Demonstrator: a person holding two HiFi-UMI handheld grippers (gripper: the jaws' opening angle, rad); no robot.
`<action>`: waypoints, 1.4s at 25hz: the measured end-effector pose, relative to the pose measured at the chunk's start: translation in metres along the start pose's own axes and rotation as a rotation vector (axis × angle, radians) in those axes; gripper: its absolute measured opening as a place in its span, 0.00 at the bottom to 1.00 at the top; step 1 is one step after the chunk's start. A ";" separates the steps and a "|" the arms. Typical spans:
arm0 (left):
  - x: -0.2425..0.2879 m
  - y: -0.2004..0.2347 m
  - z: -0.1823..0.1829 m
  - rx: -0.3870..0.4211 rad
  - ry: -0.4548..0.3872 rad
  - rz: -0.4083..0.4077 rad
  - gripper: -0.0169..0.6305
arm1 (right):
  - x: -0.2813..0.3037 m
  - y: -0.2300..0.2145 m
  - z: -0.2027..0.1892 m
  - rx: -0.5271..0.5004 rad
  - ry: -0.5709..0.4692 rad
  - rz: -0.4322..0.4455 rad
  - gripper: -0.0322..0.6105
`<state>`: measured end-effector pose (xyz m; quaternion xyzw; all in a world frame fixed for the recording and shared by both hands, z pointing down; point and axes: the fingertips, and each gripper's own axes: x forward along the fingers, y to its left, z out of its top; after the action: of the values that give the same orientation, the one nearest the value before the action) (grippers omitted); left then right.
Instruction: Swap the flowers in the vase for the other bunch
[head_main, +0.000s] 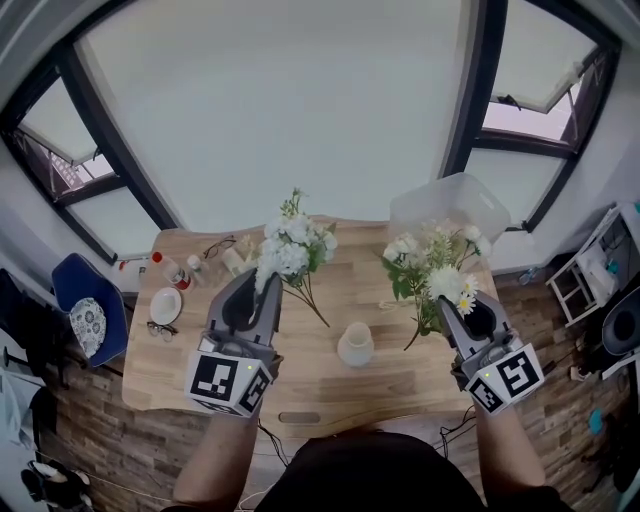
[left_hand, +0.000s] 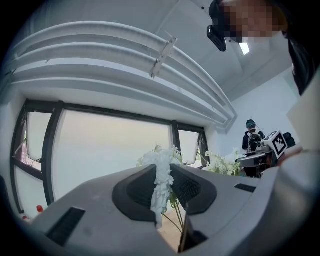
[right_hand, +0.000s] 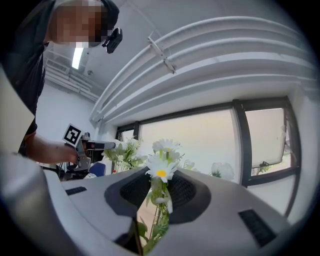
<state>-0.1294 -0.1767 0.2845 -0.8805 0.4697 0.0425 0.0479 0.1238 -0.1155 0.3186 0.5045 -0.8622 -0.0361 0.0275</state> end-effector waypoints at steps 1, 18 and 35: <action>0.003 -0.002 0.001 0.001 -0.002 -0.007 0.15 | -0.002 -0.002 0.000 -0.006 0.000 -0.007 0.23; 0.031 -0.052 0.008 0.027 0.001 -0.133 0.15 | -0.038 -0.018 -0.013 -0.013 0.016 -0.096 0.23; 0.038 -0.083 -0.039 0.052 0.077 -0.200 0.15 | -0.061 -0.029 -0.032 0.092 0.037 -0.150 0.23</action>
<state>-0.0377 -0.1670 0.3224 -0.9224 0.3819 -0.0086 0.0563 0.1820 -0.0776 0.3470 0.5688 -0.8222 0.0107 0.0175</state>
